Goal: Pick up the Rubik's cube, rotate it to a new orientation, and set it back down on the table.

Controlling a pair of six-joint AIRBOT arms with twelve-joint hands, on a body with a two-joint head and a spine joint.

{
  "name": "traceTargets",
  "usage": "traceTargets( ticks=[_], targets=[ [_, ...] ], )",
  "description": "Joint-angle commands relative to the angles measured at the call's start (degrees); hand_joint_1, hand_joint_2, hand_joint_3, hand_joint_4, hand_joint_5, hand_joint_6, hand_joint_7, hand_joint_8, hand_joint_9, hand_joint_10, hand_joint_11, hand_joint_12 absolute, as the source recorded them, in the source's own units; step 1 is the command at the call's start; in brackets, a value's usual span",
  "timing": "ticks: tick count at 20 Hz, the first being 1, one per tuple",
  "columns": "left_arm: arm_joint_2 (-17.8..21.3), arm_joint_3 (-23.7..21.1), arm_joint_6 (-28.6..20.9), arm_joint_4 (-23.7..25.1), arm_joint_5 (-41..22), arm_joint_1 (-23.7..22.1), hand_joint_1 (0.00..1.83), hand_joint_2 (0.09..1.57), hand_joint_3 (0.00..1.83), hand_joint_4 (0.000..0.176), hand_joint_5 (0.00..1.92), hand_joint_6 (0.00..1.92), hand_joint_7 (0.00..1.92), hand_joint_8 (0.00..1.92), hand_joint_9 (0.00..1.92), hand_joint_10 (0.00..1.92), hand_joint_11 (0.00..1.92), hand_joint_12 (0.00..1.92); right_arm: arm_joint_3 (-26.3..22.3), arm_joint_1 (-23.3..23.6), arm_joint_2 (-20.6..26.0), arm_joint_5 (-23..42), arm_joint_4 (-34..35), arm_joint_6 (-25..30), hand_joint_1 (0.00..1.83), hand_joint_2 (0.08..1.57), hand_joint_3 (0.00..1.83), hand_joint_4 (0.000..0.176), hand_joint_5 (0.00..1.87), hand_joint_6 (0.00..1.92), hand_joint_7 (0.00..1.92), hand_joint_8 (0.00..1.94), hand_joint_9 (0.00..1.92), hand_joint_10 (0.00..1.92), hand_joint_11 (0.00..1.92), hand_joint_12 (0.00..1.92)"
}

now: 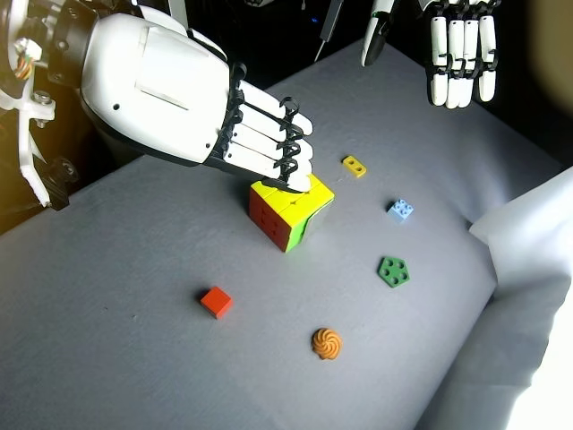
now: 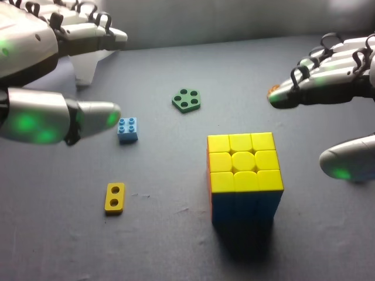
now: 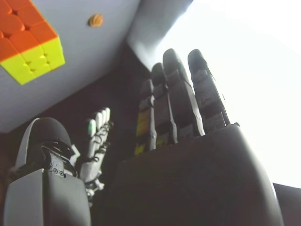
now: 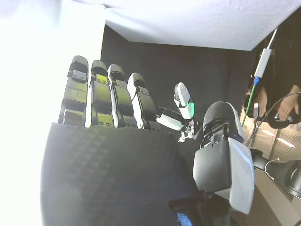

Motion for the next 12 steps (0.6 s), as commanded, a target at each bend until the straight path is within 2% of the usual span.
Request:
traceTargets(
  ticks=[1,3,5,7,8,9,12],
  targets=[
    [0.1,0.1,0.2,0.0,-6.4,-0.9,0.00,1.20,0.00,0.000,0.22,0.00,0.14,0.01,0.10,0.00,0.00,0.14,-0.1,0.9,0.0,-3.5,1.8,0.4,0.00,1.16,0.02,0.000,0.21,0.01,0.19,0.01,0.17,0.00,0.00,0.40],
    [0.1,0.1,0.4,0.0,-6.1,-0.8,0.00,1.21,0.00,0.000,0.22,0.00,0.15,0.00,0.10,0.00,0.00,0.12,-0.1,0.9,0.0,-3.5,1.8,0.4,0.00,1.16,0.01,0.000,0.27,0.01,0.22,0.00,0.17,0.00,0.00,0.38],
    [0.1,0.3,0.8,0.0,-5.8,-0.7,0.05,1.20,0.00,0.000,0.26,0.00,0.18,0.00,0.14,0.00,0.00,0.24,-0.1,0.9,0.0,-3.5,1.8,0.4,0.00,1.16,0.00,0.000,0.26,0.01,0.23,0.01,0.18,0.01,0.00,0.37],
    [0.1,0.6,1.1,0.0,-5.6,-0.7,0.01,1.21,0.00,0.000,0.24,0.00,0.17,0.00,0.13,0.00,0.00,0.27,-0.1,0.9,0.0,-3.5,1.8,0.4,0.00,1.15,0.00,0.000,0.24,0.00,0.21,0.00,0.16,0.00,0.00,0.34],
    [0.1,0.7,1.1,0.0,-5.6,-0.8,0.00,1.21,0.00,0.000,0.25,0.00,0.18,0.00,0.13,0.00,0.00,0.29,-0.1,0.9,0.0,-3.5,1.8,0.4,0.00,1.14,0.00,0.000,0.25,0.01,0.23,0.01,0.18,0.01,0.00,0.41],
    [0.1,0.8,1.1,0.0,-5.6,-0.8,0.01,1.22,0.00,0.000,0.25,0.00,0.17,0.00,0.13,0.00,0.00,0.26,-0.1,0.9,0.0,-3.5,1.8,0.3,0.00,1.15,0.00,0.000,0.25,0.00,0.22,0.00,0.18,0.00,0.00,0.47],
    [0.1,0.8,1.1,-1.4,-4.2,-0.9,0.04,1.21,0.00,0.000,0.21,0.00,0.15,0.00,0.10,0.00,0.00,0.16,-0.1,0.9,0.0,-3.5,1.8,0.3,0.00,1.16,0.00,0.000,0.20,0.00,0.16,0.00,0.14,0.00,0.00,0.38]
  ],
)
